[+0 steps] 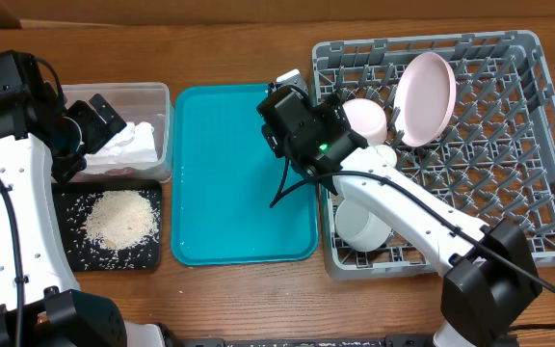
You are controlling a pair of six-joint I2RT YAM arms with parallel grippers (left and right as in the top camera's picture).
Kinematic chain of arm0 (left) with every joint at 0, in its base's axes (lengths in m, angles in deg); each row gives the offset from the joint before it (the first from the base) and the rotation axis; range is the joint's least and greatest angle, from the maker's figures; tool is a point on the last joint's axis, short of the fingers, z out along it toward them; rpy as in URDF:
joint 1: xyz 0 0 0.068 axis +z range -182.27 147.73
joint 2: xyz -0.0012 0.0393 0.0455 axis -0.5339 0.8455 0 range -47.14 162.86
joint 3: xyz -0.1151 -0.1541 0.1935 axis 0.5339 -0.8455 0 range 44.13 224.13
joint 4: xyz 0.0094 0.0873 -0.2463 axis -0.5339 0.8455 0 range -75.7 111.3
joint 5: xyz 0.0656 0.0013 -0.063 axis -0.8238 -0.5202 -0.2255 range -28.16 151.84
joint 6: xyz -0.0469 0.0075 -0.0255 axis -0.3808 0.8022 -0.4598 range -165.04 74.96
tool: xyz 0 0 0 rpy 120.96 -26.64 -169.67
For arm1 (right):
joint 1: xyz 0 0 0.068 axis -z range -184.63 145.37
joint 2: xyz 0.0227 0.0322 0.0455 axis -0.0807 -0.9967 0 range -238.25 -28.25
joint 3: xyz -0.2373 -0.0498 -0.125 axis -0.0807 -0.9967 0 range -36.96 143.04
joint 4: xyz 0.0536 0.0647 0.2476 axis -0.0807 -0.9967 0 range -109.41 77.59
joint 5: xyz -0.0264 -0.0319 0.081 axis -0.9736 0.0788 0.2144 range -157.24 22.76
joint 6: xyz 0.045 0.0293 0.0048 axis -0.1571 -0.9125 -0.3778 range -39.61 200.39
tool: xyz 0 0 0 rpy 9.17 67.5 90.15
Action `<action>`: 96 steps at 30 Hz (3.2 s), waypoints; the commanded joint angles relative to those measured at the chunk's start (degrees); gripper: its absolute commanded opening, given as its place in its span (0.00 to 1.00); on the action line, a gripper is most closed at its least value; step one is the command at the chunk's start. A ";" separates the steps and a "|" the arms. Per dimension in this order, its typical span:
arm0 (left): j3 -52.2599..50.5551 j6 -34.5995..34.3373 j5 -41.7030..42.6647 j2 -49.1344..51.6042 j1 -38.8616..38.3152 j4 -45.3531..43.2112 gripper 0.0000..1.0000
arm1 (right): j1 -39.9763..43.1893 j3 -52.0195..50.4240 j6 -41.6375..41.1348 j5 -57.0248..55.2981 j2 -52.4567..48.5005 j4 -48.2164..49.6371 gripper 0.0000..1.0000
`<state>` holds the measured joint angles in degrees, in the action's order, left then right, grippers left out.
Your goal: Sort waste into correct bins and load items into the dishwasher
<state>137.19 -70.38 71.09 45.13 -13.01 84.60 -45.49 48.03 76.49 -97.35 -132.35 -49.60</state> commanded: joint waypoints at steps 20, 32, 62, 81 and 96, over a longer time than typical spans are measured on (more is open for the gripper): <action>1.22 0.04 0.20 -0.46 0.04 -0.09 1.00 | 1.29 0.17 -0.79 7.96 45.35 -5.29 1.00; 1.22 0.04 0.20 -0.46 0.04 -0.09 1.00 | 1.29 0.13 -0.83 14.86 74.90 -24.17 1.00; 1.22 0.02 0.20 -0.46 0.04 -0.09 1.00 | 13.20 -64.35 -7.45 26.29 101.31 17.40 1.00; 1.22 0.04 0.20 -0.46 -0.02 -0.07 1.00 | 28.11 -84.52 -16.59 31.52 103.91 38.03 1.00; 1.22 0.02 0.20 -0.46 -0.11 -0.09 1.00 | 31.19 -84.52 -13.66 31.23 103.93 32.37 1.00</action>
<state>137.19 -70.38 71.09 45.13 -13.05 84.58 -14.74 -35.92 62.20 -66.16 -29.05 -17.55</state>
